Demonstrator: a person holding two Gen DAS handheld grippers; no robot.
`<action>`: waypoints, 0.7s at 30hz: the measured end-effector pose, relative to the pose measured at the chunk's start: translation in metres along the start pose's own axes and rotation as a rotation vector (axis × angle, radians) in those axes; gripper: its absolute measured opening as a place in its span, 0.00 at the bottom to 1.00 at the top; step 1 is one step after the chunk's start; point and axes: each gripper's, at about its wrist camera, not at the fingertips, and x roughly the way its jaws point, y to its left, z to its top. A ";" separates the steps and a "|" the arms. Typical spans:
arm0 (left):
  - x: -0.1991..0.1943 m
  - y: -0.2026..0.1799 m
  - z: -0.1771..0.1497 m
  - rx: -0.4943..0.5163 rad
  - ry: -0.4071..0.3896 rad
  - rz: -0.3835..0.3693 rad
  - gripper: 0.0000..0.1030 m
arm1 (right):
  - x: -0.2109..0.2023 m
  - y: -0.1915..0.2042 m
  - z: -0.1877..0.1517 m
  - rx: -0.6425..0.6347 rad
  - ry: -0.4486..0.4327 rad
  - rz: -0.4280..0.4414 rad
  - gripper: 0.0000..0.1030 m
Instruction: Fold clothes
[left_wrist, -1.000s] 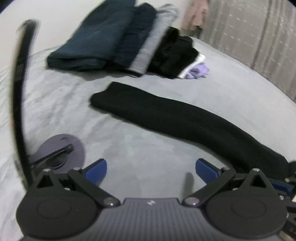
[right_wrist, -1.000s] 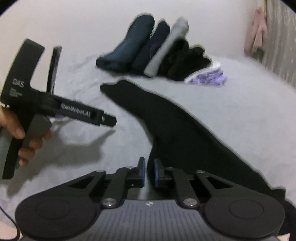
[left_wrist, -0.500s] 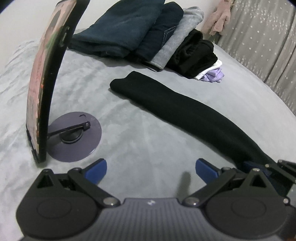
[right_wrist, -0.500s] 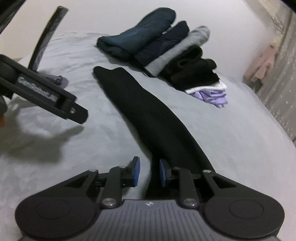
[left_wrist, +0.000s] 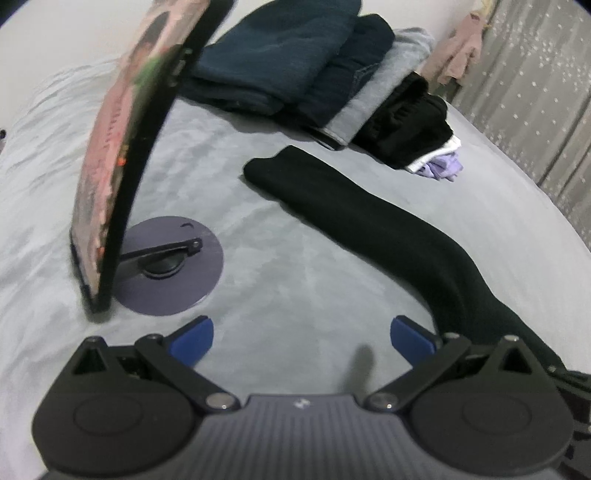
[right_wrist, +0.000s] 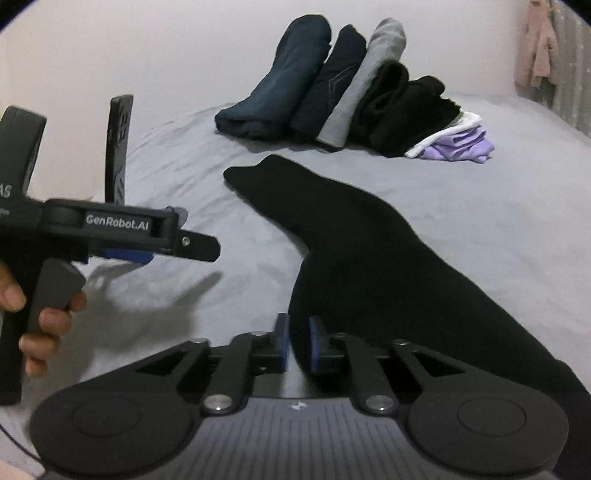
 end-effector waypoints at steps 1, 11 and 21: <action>-0.003 0.003 -0.001 -0.021 -0.008 0.011 1.00 | 0.002 0.005 0.003 -0.025 -0.017 -0.008 0.29; -0.034 0.044 -0.001 -0.039 -0.030 0.027 1.00 | 0.060 0.058 0.042 -0.343 -0.060 -0.065 0.29; -0.041 0.074 0.015 -0.051 -0.038 0.030 1.00 | 0.121 0.079 0.066 -0.375 -0.004 -0.211 0.09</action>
